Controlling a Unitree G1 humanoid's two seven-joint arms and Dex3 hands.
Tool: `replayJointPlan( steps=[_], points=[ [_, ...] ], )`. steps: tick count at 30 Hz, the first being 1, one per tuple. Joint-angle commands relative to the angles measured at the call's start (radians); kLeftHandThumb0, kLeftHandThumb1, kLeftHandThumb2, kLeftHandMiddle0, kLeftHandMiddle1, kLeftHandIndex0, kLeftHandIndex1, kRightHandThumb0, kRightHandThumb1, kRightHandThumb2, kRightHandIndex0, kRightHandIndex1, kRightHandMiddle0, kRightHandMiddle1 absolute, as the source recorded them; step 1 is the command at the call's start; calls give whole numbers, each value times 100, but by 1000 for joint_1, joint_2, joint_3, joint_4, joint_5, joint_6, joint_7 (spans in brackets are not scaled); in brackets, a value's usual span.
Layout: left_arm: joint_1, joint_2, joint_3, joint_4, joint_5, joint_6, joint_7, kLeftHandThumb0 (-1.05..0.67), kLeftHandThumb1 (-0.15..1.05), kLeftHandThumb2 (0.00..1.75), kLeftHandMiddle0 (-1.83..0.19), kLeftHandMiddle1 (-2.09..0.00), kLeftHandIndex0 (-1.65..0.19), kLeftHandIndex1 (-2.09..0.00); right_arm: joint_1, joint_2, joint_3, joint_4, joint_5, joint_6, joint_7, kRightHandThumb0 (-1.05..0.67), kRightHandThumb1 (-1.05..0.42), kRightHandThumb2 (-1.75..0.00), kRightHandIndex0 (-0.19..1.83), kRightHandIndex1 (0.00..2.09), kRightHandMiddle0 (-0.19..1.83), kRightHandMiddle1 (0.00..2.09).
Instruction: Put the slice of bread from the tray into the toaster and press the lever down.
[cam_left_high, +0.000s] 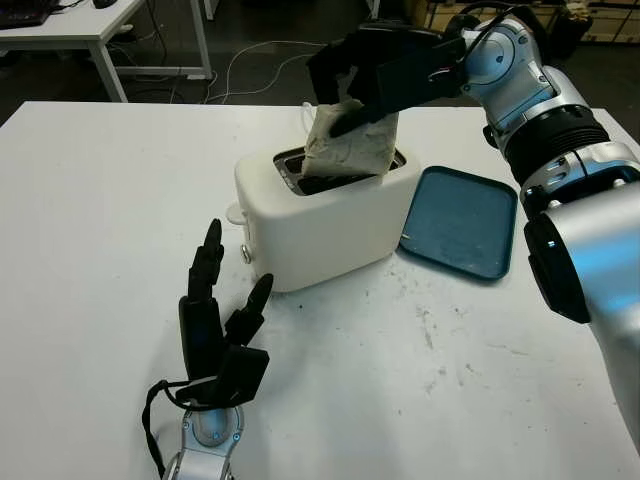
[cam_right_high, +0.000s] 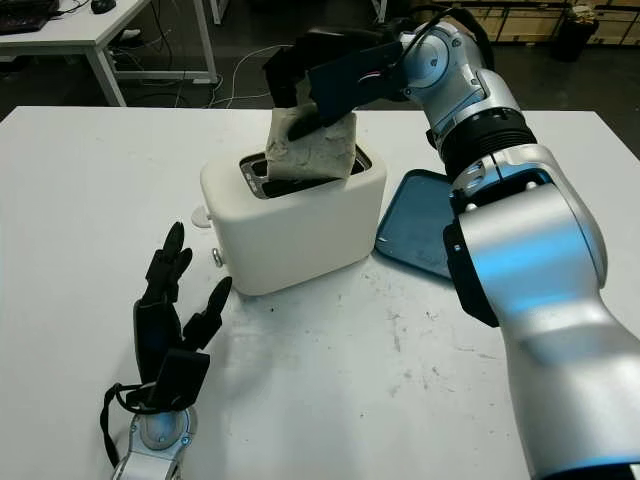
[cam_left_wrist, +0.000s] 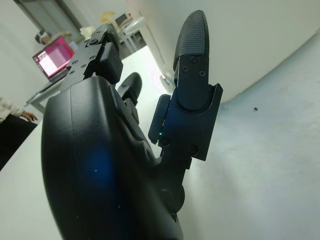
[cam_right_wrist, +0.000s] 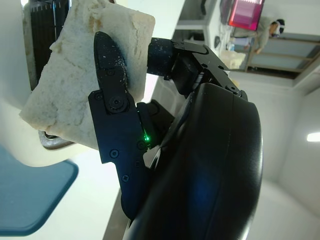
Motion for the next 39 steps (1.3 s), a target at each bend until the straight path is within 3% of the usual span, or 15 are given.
replayJointPlan(
  steps=[1, 18, 39],
  points=[
    [-12, -39, 2, 7, 7, -19, 8, -62, 92, 30, -2, -67, -25, -1, -9, -12, 1, -4, -9, 1, 20, -39, -92, -11, 107, 175, 87, 175],
    [-11, -36, 2, -1, -6, -15, -2, -60, 92, 30, -1, -65, -25, 0, -41, -48, -34, -5, 10, 17, 127, -35, -92, -9, 104, 175, 84, 175],
    [-3, -44, -4, -2, 12, -16, 16, -62, 92, 31, -1, -66, -24, 0, -43, -33, -57, -3, 36, 34, 261, -35, -92, -8, 103, 175, 82, 175]
  ],
)
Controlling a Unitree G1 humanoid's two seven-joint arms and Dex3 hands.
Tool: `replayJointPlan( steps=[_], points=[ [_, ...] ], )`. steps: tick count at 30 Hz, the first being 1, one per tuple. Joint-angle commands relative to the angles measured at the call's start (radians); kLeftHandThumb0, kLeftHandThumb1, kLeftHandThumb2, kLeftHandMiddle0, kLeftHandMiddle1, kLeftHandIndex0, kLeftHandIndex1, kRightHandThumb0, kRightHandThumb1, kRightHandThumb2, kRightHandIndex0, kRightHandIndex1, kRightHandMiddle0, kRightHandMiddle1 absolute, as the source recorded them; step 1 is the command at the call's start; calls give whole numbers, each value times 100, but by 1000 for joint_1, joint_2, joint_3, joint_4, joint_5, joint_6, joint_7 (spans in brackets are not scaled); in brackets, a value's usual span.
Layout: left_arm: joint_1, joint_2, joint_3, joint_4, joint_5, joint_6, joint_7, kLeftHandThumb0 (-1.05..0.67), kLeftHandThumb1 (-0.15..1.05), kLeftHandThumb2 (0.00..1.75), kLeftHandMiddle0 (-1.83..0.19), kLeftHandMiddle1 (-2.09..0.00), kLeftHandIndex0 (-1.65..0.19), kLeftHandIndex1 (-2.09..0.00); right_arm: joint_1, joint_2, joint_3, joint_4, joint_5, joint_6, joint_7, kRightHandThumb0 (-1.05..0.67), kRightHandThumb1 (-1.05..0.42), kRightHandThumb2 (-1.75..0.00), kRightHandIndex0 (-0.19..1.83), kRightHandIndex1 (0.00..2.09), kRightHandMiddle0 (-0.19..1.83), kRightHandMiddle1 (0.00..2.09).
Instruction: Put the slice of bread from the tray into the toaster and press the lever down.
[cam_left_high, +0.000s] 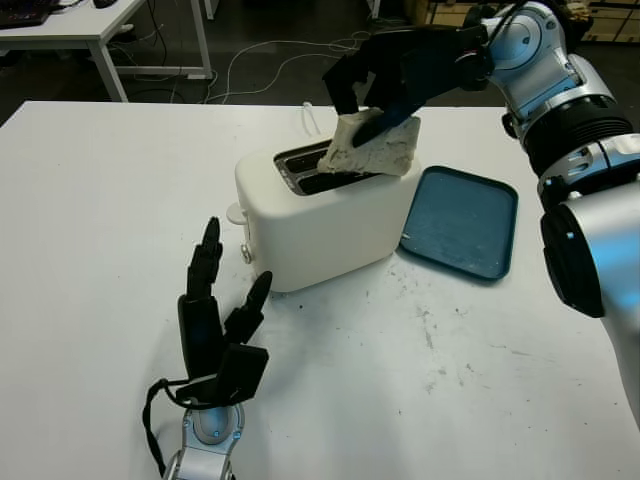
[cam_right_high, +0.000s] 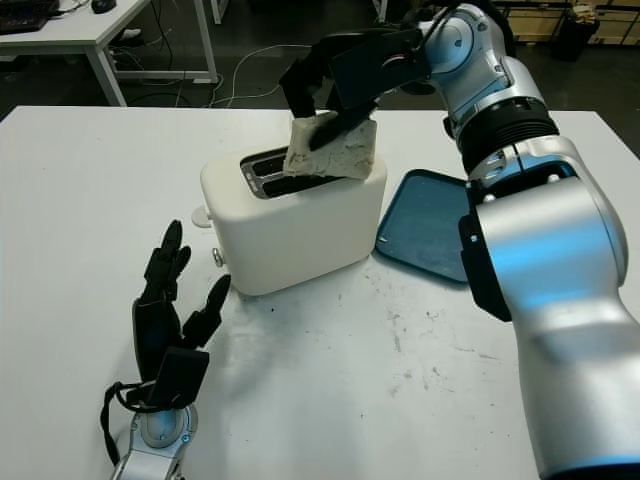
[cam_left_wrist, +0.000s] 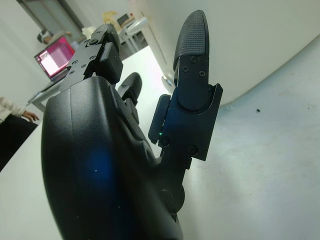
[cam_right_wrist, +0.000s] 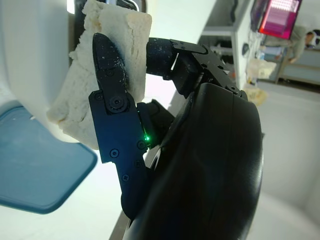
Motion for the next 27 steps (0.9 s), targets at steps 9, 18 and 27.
replayJointPlan(
  steps=[9, 18, 27],
  points=[
    [-4, -45, -5, 10, 13, -22, 24, -62, 92, 31, -1, -68, -25, 0, -41, -4, -19, -9, 27, 31, 84, -35, -92, -6, 103, 175, 80, 175],
    [2, -48, -10, 6, 3, -18, 21, -61, 92, 32, 0, -67, -24, 0, -49, -20, -17, -8, 22, 17, 95, -40, -92, -7, 100, 175, 79, 175],
    [10, -50, -18, -1, 23, -11, 33, -61, 92, 31, -1, -66, -25, 0, -36, -7, -17, -5, 24, 20, 91, -38, -92, -8, 101, 175, 78, 175]
  ],
)
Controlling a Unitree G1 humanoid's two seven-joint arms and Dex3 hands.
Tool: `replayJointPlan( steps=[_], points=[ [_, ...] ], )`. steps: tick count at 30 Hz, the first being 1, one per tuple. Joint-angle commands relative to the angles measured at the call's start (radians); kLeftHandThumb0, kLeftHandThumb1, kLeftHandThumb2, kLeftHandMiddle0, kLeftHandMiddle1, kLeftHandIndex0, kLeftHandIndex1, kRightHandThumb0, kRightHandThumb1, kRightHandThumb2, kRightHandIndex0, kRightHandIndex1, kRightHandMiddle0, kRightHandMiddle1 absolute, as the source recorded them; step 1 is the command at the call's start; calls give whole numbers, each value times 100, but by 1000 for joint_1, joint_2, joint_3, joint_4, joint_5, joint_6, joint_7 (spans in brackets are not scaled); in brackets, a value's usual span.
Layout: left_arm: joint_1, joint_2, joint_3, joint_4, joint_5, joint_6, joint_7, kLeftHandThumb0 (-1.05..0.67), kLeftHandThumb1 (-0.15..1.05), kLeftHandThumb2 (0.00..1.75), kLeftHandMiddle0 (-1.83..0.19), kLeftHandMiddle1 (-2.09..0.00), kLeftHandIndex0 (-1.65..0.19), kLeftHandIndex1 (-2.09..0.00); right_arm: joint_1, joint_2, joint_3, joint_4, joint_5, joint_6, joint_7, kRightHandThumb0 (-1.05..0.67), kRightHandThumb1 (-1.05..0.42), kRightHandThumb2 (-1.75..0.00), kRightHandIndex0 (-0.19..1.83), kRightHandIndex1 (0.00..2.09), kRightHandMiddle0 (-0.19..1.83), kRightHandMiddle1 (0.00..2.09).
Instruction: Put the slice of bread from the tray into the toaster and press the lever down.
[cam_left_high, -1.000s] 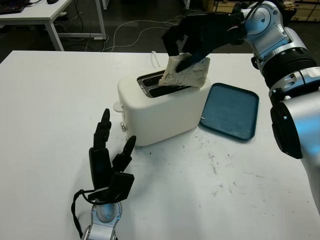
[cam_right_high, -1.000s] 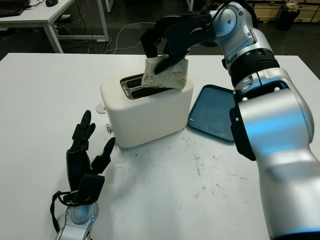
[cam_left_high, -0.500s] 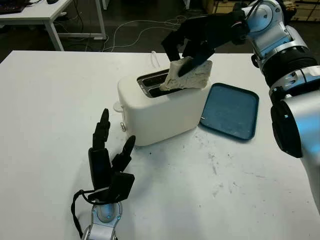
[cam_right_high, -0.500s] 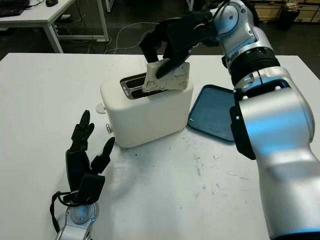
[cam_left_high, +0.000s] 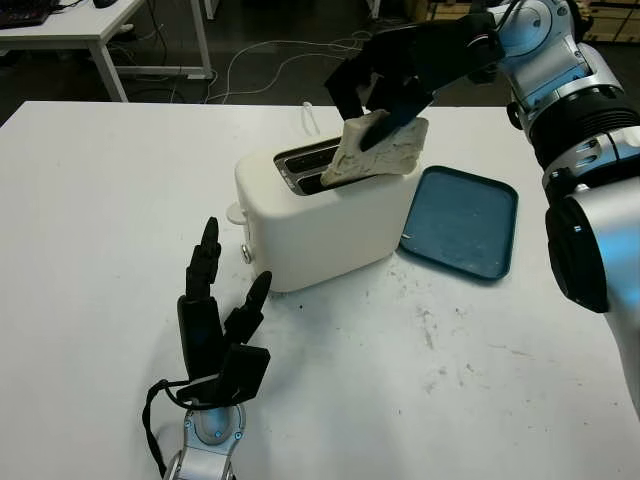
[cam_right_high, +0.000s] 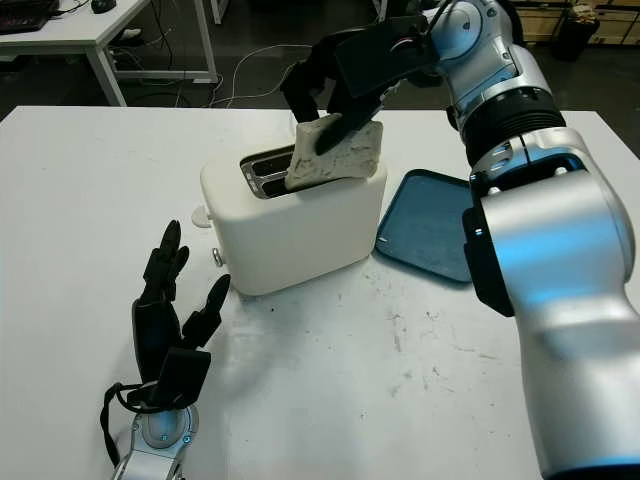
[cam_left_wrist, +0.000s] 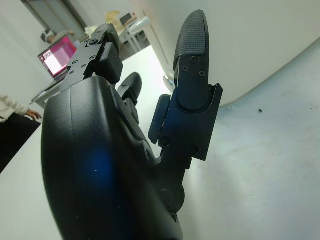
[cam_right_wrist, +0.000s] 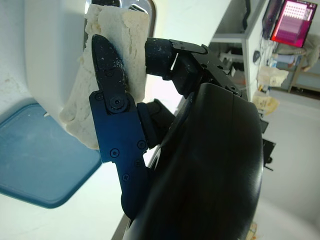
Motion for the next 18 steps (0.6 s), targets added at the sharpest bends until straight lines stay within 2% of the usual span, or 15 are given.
replayJointPlan(
  steps=[1, 9, 18],
  points=[
    [11, -51, -12, -6, 11, -7, 9, -61, 92, 32, -1, -66, -25, 0, -13, 4, -6, -5, 9, 1, 9, -36, -92, -8, 102, 175, 79, 175],
    [18, -57, -28, -8, 16, -7, 25, -61, 92, 32, -1, -65, -24, 0, 34, 43, 41, -16, -36, -66, -72, -42, -92, -8, 105, 175, 85, 175],
    [33, -67, -45, -14, 10, 0, 43, -59, 92, 32, -2, -62, -24, 0, 72, 76, 90, -29, -57, -112, -163, -38, -92, -5, 106, 175, 86, 175]
  ],
)
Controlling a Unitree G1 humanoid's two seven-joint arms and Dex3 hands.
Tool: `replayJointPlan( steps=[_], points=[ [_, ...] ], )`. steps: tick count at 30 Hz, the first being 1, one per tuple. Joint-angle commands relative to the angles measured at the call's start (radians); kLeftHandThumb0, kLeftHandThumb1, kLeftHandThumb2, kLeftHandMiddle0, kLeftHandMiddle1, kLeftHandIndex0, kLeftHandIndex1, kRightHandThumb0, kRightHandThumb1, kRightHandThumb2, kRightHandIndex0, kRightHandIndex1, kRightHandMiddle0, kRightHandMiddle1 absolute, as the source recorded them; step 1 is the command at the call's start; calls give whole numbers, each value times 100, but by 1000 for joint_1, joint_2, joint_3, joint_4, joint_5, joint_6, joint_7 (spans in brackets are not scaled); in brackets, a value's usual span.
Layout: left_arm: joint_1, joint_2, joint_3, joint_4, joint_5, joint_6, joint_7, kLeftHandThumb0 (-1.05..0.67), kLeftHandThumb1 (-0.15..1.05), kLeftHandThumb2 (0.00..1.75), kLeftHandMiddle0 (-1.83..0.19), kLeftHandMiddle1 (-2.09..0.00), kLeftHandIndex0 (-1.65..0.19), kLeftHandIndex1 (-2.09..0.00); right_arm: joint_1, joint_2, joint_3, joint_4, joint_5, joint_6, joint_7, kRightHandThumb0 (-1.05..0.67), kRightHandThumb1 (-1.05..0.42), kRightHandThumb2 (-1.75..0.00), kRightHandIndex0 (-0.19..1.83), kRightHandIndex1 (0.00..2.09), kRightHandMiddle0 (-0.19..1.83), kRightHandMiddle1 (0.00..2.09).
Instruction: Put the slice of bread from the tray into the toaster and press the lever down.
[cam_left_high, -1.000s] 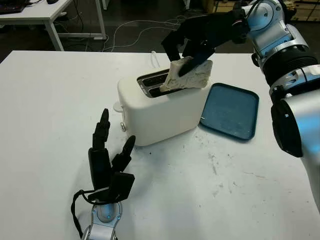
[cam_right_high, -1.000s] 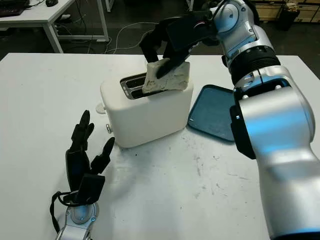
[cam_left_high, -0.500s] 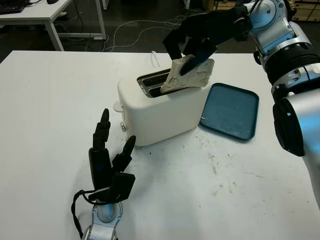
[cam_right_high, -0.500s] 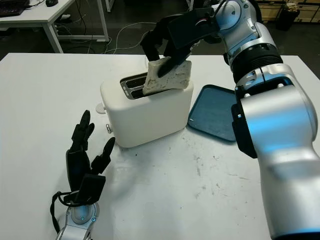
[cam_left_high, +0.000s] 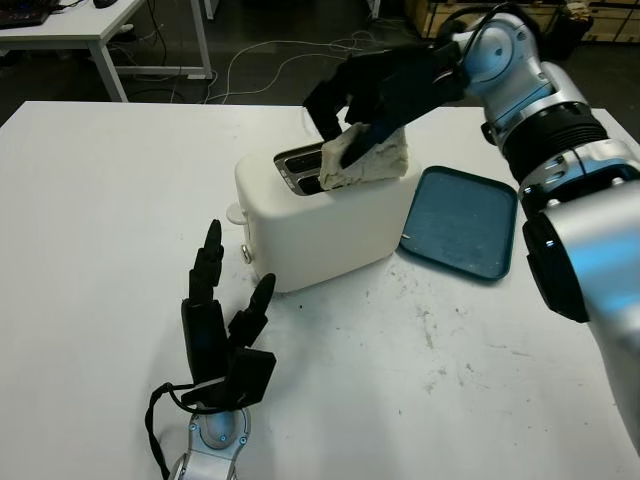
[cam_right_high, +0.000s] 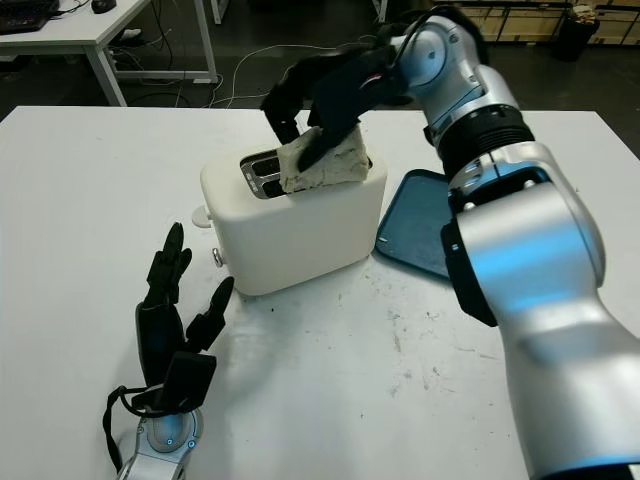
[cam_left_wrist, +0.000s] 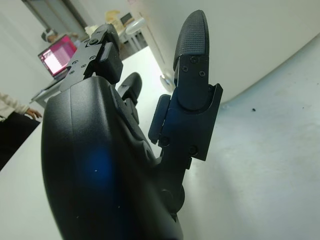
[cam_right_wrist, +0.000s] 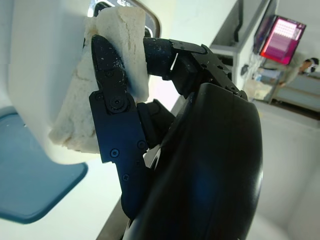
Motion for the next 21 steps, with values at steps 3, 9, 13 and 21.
replayJointPlan(
  steps=[3, 9, 13, 21],
  points=[
    [17, -63, -13, -2, 10, -9, 20, -60, 92, 32, -3, -61, -24, 0, 43, 10, 20, -20, -27, -69, -95, -36, -90, -3, 105, 175, 86, 175],
    [14, -58, -10, 2, -9, -16, 13, -59, 92, 32, -3, -60, -24, 0, 74, -14, 68, -43, -119, -160, -383, -57, -88, -1, 76, 155, 82, 124],
    [10, -52, -7, 1, -3, -8, 12, -60, 92, 32, -5, -60, -24, 0, 68, -40, 116, -47, -201, -201, -539, -74, -85, 0, 43, 106, 79, 53],
    [-4, -45, 0, 4, -15, -2, -7, -60, 92, 32, -4, -60, -24, 0, 24, -78, 154, -37, -274, -164, -693, -78, -91, -1, 27, 78, 67, 17]
  ],
)
